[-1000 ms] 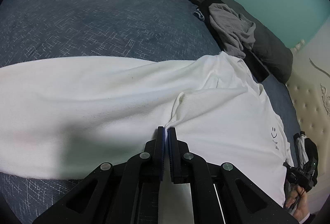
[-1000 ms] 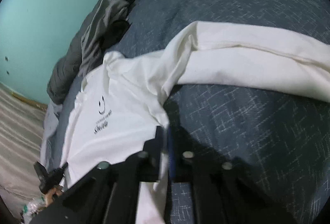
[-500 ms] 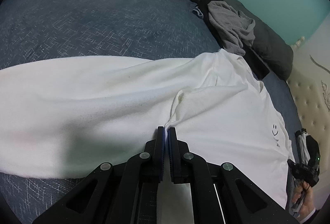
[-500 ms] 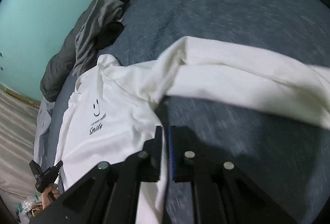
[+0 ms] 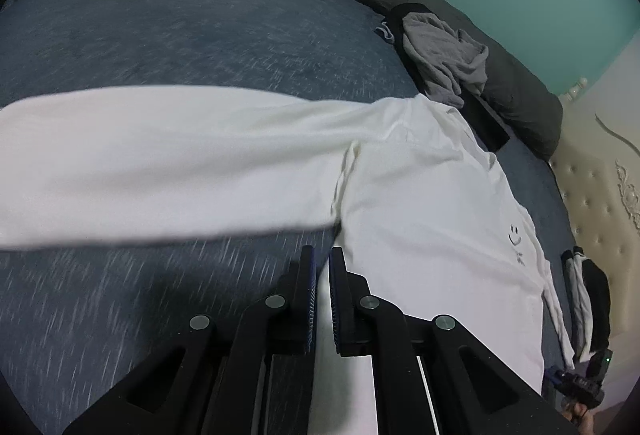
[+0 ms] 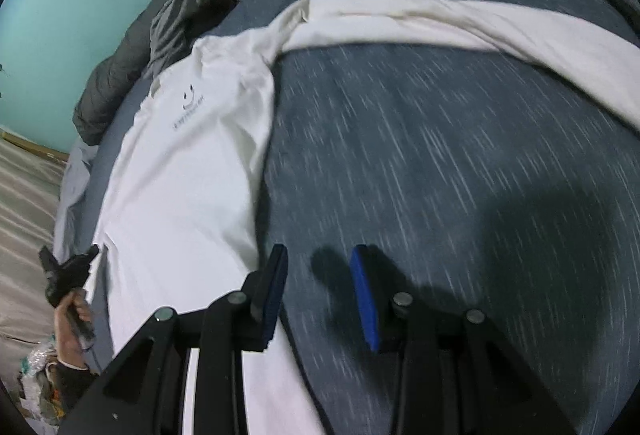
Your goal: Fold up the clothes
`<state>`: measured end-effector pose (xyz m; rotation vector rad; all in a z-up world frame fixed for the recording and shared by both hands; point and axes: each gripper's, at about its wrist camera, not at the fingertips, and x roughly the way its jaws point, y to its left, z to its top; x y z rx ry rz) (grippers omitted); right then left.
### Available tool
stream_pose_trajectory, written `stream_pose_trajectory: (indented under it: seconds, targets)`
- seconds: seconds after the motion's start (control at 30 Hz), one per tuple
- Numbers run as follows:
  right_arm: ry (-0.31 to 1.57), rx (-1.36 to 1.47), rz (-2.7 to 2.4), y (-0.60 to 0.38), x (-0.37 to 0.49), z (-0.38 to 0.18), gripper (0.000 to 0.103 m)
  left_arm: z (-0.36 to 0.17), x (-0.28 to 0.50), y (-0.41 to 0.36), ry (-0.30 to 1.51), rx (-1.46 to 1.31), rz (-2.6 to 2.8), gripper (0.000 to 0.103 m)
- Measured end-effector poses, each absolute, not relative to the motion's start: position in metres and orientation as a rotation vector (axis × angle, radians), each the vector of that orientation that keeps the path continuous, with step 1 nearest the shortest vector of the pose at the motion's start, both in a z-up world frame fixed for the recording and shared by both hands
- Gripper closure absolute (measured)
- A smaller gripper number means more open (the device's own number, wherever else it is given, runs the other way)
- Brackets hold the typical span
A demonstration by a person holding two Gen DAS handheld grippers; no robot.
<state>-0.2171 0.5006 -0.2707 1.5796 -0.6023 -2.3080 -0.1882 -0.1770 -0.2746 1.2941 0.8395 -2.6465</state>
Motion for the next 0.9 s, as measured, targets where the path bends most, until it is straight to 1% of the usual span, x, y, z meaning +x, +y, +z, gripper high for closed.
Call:
stream_pose_trajectory:
  seconds: [0.13, 0.3, 0.57, 0.7, 0.73, 0.8, 0.83, 0.87, 0.9]
  targets:
    - [-0.557, 1.568, -2.314, 0.494, -0.195, -0.267, 0.070, -0.267, -0.152, -0.163, 0.801, 1.293, -2.669, 0.096]
    - [-0.545, 1.569, -2.304, 0.490, -0.166, -0.262, 0.070, -0.261, -0.115, -0.140, 0.740, 1.328, -2.712, 0.096]
    - [-0.559, 1.600, -2.285, 0.496, -0.126, -0.269, 0.070, -0.256, -0.083, -0.124, 0.747, 1.423, -2.759, 0.096]
    - [-0.552, 1.598, -2.276, 0.497, -0.117, -0.270, 0.073, -0.251, -0.070, -0.126, 0.746, 1.525, -2.763, 0.096]
    - [-0.550, 1.599, -2.273, 0.497, -0.115, -0.270, 0.073, -0.251, -0.066, -0.126, 0.723, 1.559, -2.758, 0.093]
    - [-0.568, 1.597, -2.265, 0.499, -0.113, -0.270, 0.073, -0.253, -0.057, -0.125, 0.645, 1.629, -2.745, 0.082]
    - [-0.574, 1.596, -2.262, 0.499, -0.112, -0.270, 0.073, -0.255, -0.053, -0.124, 0.600, 1.675, -2.730, 0.075]
    - [-0.569, 1.596, -2.260, 0.499, -0.111, -0.270, 0.073, -0.259, -0.048, -0.123, 0.555, 1.721, -2.711, 0.071]
    - [-0.567, 1.597, -2.256, 0.498, -0.110, -0.271, 0.073, -0.263, -0.043, -0.122, 0.521, 1.762, -2.693, 0.071]
